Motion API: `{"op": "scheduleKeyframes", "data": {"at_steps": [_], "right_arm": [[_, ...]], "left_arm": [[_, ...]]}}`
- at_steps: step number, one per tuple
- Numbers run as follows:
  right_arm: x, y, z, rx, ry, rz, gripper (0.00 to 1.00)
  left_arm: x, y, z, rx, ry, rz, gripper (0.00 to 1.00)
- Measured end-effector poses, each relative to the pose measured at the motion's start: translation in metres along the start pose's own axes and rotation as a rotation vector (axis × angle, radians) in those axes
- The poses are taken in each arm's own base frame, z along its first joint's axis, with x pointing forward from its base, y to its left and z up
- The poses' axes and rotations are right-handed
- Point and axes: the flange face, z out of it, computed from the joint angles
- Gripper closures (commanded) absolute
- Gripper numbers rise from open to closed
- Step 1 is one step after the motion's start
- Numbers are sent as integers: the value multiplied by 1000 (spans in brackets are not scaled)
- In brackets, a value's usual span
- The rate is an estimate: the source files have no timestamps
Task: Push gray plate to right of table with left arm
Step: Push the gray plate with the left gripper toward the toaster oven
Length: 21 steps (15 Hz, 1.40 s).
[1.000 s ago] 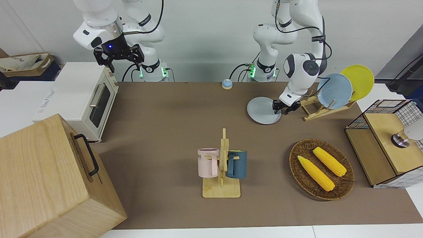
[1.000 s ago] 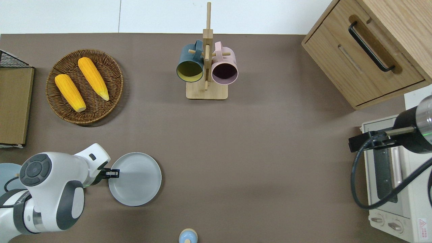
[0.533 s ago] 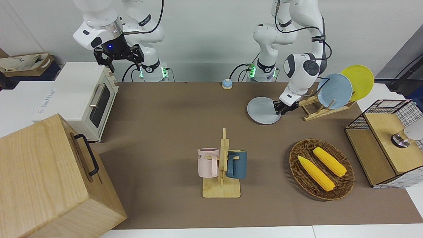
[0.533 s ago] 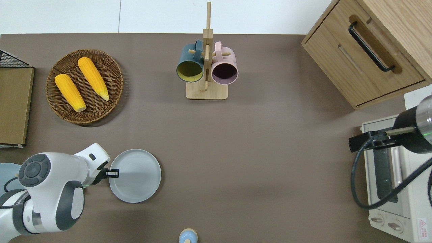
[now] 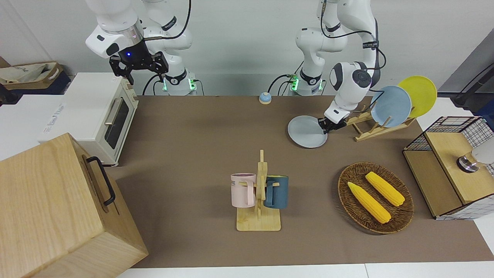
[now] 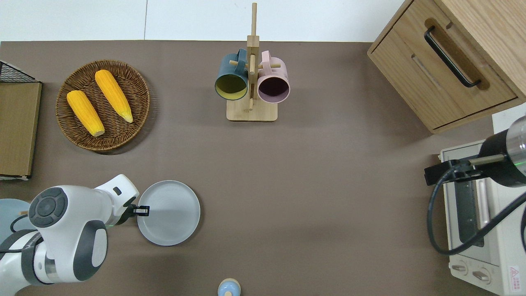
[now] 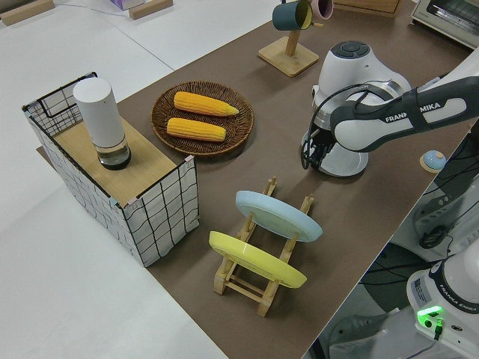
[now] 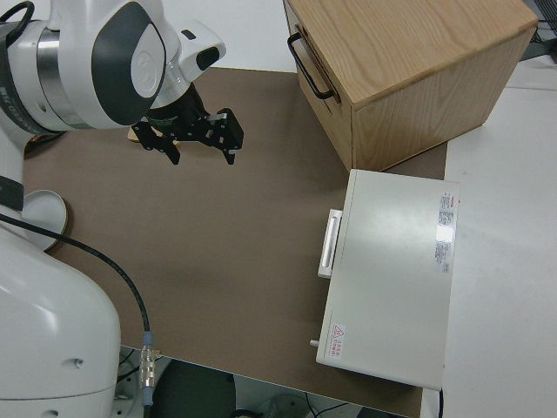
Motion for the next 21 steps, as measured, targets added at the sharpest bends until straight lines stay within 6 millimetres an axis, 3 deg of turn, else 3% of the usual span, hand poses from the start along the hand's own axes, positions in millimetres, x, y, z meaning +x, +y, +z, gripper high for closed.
{"op": "scheduleKeyframes", "data": {"at_steps": [6, 9, 14, 18, 21], "right_arm": [[0, 0, 0, 0, 0, 0, 17], [0, 0, 0, 0, 0, 0, 17], [0, 0, 0, 0, 0, 0, 17], [0, 0, 0, 0, 0, 0, 17], [0, 0, 0, 0, 0, 0, 17]], "left_arm": [[1, 49, 3, -3, 4, -25, 1000], [1, 92, 6, -16, 0, -49, 1000], [-2, 180, 12, -15, -6, -92, 1000], [9, 261, 18, -49, -10, -136, 1000], [15, 308, 21, -69, -5, -172, 1000]]}}
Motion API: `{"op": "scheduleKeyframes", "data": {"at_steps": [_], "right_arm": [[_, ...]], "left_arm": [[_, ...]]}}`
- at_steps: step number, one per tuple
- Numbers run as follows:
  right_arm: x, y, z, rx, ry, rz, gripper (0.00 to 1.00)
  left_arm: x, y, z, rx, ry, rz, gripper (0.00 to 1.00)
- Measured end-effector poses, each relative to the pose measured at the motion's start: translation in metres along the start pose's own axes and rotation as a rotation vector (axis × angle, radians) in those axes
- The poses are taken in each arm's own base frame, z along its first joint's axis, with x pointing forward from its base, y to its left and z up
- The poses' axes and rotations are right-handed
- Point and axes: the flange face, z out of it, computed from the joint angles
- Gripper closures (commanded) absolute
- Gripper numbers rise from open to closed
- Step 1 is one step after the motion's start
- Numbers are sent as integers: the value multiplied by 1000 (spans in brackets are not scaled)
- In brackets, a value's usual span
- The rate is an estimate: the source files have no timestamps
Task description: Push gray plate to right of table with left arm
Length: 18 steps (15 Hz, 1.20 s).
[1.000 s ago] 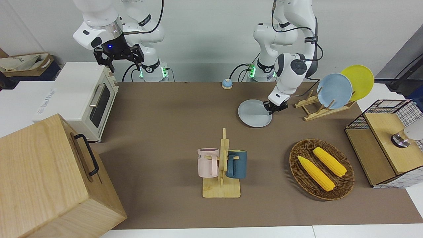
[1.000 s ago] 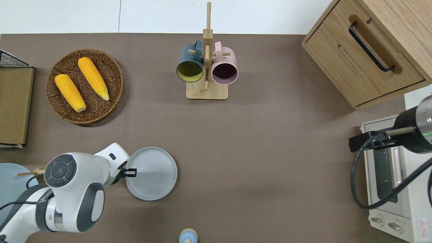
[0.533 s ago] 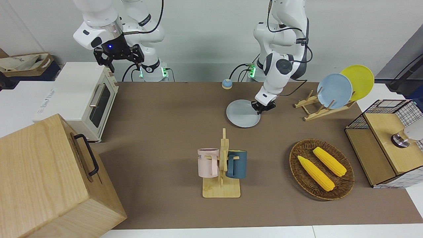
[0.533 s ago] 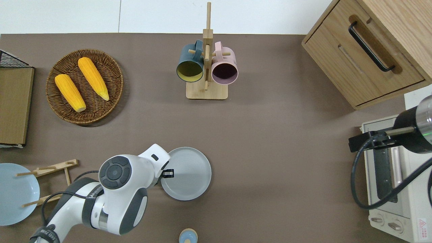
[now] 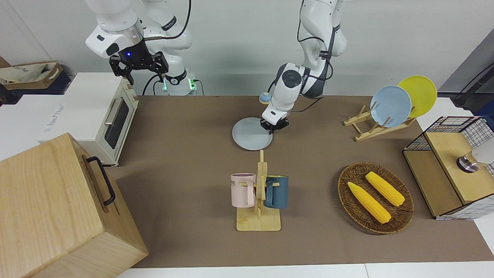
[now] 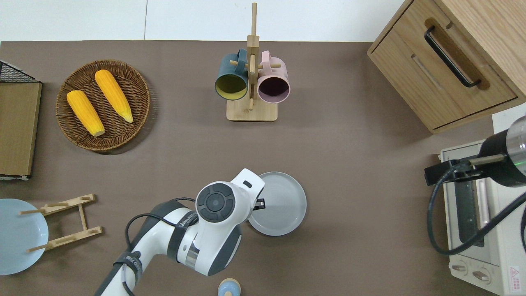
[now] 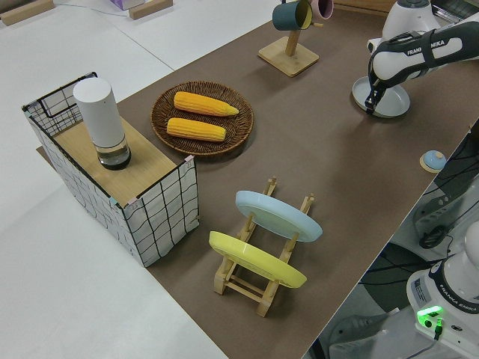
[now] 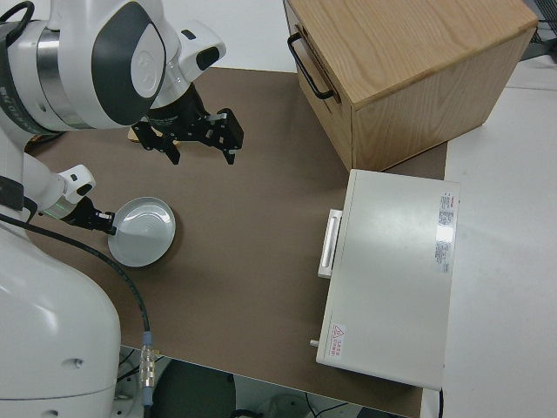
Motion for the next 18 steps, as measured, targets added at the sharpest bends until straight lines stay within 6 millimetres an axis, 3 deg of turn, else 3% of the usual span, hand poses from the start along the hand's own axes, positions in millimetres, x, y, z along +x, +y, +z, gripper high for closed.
{"op": "scheduleKeyframes", "data": {"at_steps": [3, 10, 13, 14, 15, 17, 18], "right_arm": [[0, 0, 0, 0, 0, 0, 17], [0, 0, 0, 0, 0, 0, 17], [0, 0, 0, 0, 0, 0, 17], [0, 0, 0, 0, 0, 0, 17], [0, 0, 0, 0, 0, 0, 17], [0, 0, 0, 0, 0, 0, 17], [0, 0, 0, 0, 0, 0, 17]], "left_arm": [[-4, 45, 7, -20, 0, -43, 1000], [-25, 93, 14, -39, -1, -77, 1000], [-29, 102, 16, -43, 0, -76, 1000], [-30, 104, 16, -43, 0, -75, 889], [-30, 105, 16, -44, 0, -76, 709], [-32, 106, 22, -38, -5, -74, 139], [-33, 109, 23, -44, -2, -69, 8]]}}
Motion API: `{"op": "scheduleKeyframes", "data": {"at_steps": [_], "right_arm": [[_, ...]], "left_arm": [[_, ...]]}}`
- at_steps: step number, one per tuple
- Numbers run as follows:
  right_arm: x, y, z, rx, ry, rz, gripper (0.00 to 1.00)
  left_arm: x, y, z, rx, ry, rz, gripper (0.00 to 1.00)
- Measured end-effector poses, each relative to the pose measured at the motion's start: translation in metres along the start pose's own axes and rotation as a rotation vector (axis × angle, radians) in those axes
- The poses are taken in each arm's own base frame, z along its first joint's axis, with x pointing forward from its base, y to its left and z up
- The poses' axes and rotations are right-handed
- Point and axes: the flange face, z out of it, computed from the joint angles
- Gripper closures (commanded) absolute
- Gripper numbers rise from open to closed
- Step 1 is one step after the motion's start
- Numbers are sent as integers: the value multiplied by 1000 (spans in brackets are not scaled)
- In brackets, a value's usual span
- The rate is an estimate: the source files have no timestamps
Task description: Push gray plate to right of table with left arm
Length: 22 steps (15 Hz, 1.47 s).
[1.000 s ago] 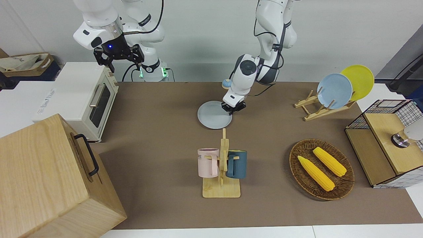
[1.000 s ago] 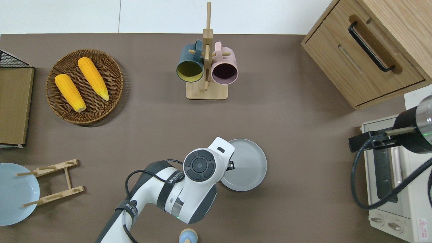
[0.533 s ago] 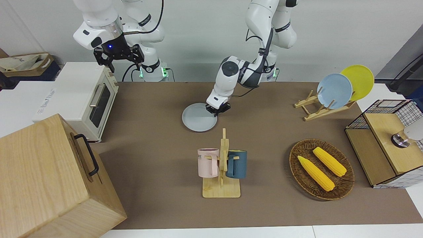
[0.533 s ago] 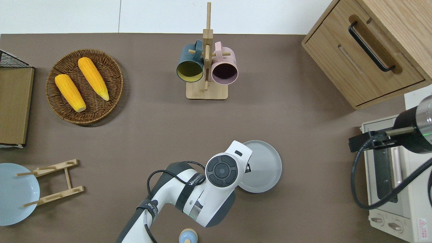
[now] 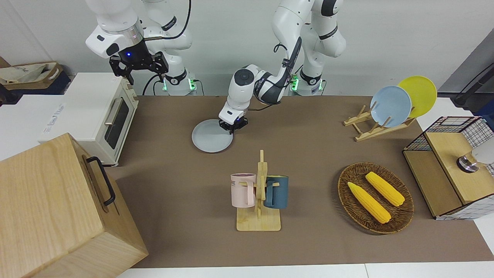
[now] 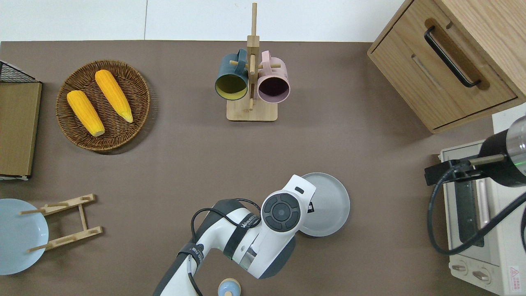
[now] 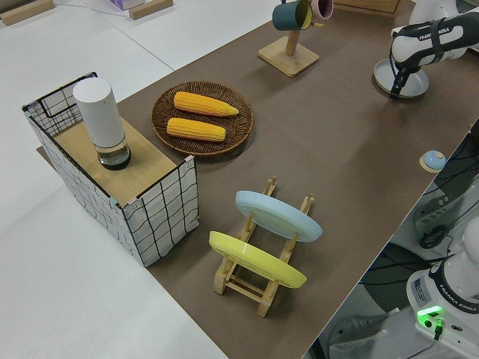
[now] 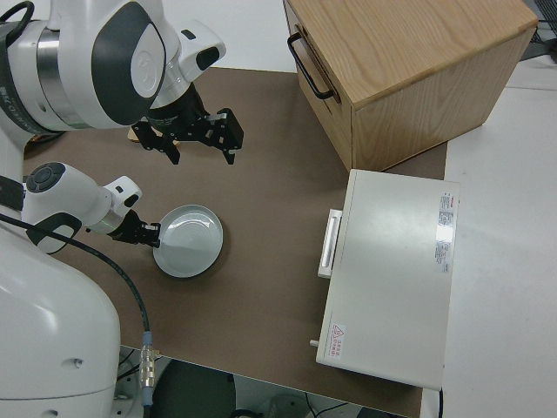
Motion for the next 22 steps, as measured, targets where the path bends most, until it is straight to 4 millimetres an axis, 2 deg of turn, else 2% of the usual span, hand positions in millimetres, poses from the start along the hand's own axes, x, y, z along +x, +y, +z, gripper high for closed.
{"op": "scheduleKeyframes", "data": {"at_steps": [6, 11, 14, 17, 22], "right_arm": [[0, 0, 0, 0, 0, 0, 17], [0, 0, 0, 0, 0, 0, 17], [0, 0, 0, 0, 0, 0, 17], [0, 0, 0, 0, 0, 0, 17], [0, 0, 0, 0, 0, 0, 17]], "left_arm": [[-3, 5, 9, 6, -6, 8, 7], [-1, 4, 4, 5, -4, 5, 7], [-4, 1, -15, 22, -24, 26, 7], [-1, -9, -44, 40, -48, 66, 7], [27, -44, -87, 54, -76, 94, 7]]}}
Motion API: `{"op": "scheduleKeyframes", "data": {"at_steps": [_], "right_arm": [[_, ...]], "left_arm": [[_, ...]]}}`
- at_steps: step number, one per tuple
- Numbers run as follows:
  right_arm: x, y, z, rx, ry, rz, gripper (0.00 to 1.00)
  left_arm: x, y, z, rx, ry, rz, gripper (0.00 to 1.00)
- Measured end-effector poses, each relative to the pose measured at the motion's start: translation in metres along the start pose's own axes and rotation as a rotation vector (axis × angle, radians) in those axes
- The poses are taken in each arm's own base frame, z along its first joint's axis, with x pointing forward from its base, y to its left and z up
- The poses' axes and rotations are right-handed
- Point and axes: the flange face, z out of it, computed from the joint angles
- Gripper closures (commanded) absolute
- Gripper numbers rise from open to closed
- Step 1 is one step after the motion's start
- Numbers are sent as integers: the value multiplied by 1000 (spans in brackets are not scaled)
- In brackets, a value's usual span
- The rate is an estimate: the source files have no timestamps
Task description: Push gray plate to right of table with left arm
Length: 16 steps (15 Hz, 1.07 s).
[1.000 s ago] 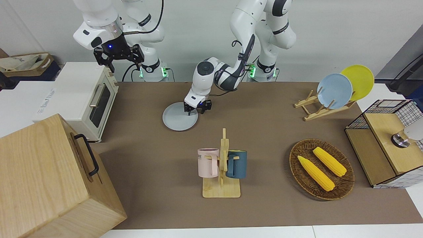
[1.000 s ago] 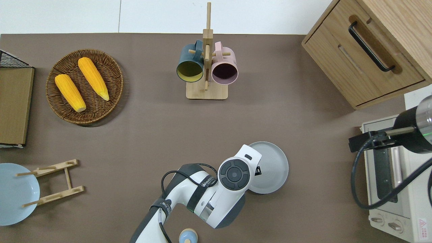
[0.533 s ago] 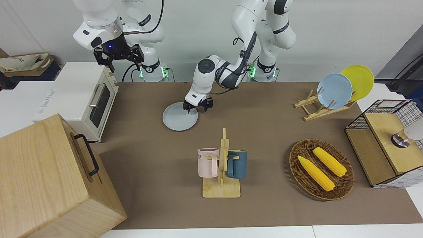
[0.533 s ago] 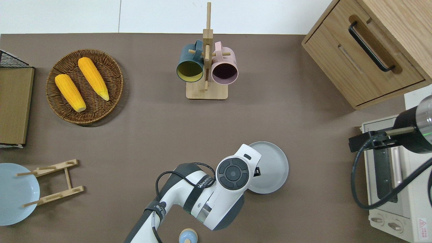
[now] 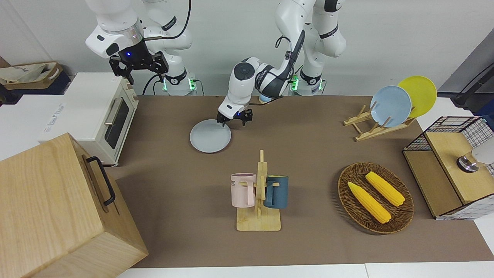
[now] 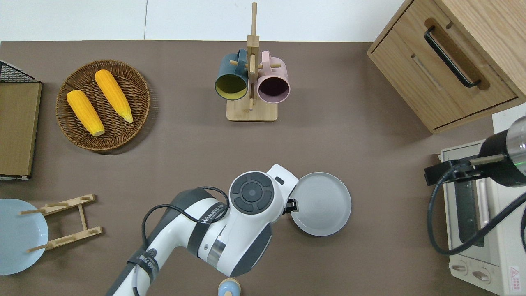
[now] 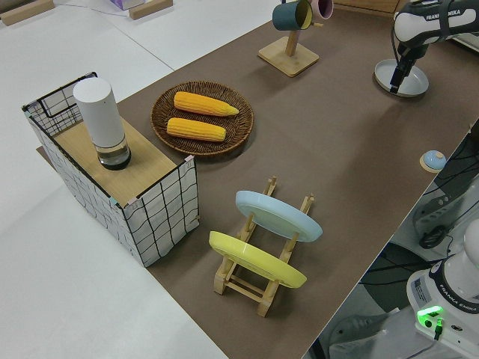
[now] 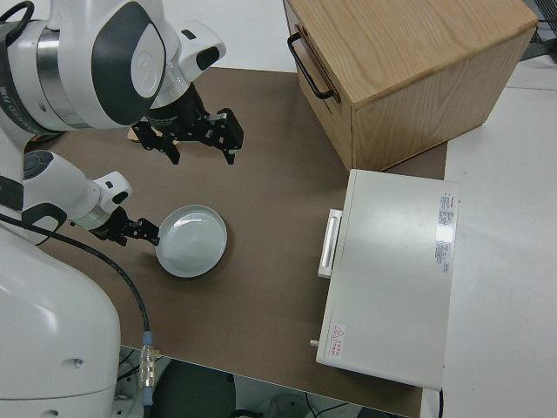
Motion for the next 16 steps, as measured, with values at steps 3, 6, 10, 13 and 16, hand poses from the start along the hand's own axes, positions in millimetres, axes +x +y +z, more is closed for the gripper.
{"op": "scheduleKeyframes", "data": {"at_steps": [3, 6, 10, 13, 16], "right_arm": [[0, 0, 0, 0, 0, 0, 17], [0, 0, 0, 0, 0, 0, 17], [0, 0, 0, 0, 0, 0, 17], [0, 0, 0, 0, 0, 0, 17], [0, 0, 0, 0, 0, 0, 17]], "left_arm": [[16, -33, -24, 14, -24, 14, 5], [27, -67, -48, 19, -52, 46, 5], [42, -124, -88, 17, -76, 82, 5], [53, -173, -118, 48, -53, 86, 5], [59, -209, -142, 85, -27, 76, 5]]}}
